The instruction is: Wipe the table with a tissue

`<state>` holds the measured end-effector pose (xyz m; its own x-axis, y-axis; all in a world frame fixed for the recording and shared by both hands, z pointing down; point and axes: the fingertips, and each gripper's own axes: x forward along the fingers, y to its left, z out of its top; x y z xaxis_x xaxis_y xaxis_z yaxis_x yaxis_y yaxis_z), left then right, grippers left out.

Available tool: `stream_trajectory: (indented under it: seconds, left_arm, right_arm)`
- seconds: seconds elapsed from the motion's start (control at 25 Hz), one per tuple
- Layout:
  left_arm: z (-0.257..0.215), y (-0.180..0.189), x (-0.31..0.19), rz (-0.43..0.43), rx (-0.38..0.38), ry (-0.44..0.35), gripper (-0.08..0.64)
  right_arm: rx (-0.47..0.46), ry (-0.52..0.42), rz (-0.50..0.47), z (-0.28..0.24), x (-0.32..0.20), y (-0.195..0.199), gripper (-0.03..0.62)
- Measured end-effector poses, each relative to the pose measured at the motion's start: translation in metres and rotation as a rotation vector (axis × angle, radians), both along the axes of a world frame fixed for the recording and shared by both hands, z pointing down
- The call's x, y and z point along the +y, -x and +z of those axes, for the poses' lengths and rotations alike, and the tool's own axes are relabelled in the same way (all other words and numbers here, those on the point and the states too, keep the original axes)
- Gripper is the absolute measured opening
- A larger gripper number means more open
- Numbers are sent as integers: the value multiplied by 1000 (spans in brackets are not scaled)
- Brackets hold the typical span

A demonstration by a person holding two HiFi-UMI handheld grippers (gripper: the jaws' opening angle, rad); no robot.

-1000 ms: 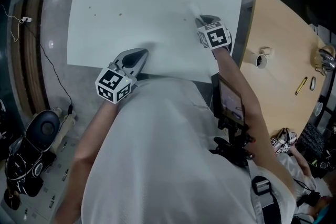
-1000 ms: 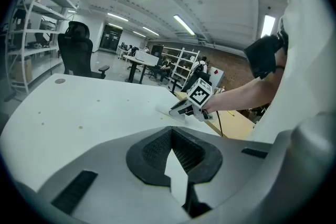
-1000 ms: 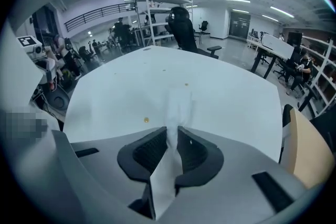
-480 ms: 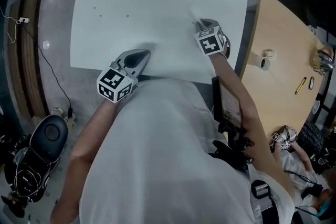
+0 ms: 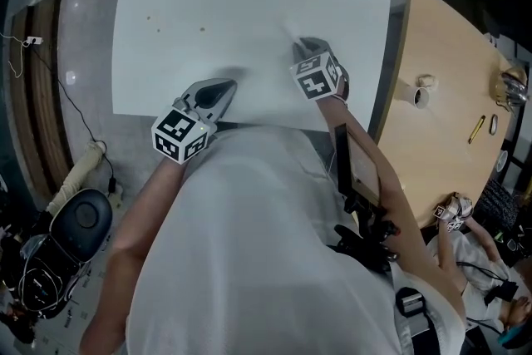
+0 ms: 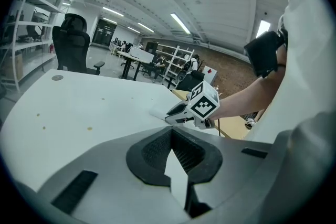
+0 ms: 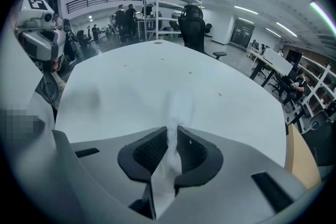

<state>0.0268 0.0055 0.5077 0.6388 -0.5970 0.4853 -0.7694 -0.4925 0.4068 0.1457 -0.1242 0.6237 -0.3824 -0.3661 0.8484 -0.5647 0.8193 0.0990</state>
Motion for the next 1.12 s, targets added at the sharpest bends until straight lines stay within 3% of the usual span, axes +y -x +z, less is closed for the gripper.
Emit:
stream_trajectory:
  seconds: [0.24, 0.36, 0.48, 0.6, 0.88, 1.12]
  left_arm:
    - [-1, -4, -3, 0, -4, -1, 5]
    - [-2, -7, -5, -3, -7, 0, 5]
    - [-5, -11, -7, -10, -9, 0, 5]
    - [-3, -15, -8, -22, -12, 1, 5]
    - [-2, -25, -8, -58, -22, 3, 5]
    - [-4, -24, -6, -55, -26, -3, 5]
  right_arm:
    - [-19, -9, -134, 0, 34, 33, 63]
    - [-89, 114, -186, 0, 57, 47, 63]
    - [-281, 257, -104, -12, 62, 55, 63]
    - [-389, 265, 33, -25, 42, 37, 63]
    - [-513, 351, 180, -29, 19, 3, 63]
    - [-560, 397, 195, -30, 30, 18, 63]
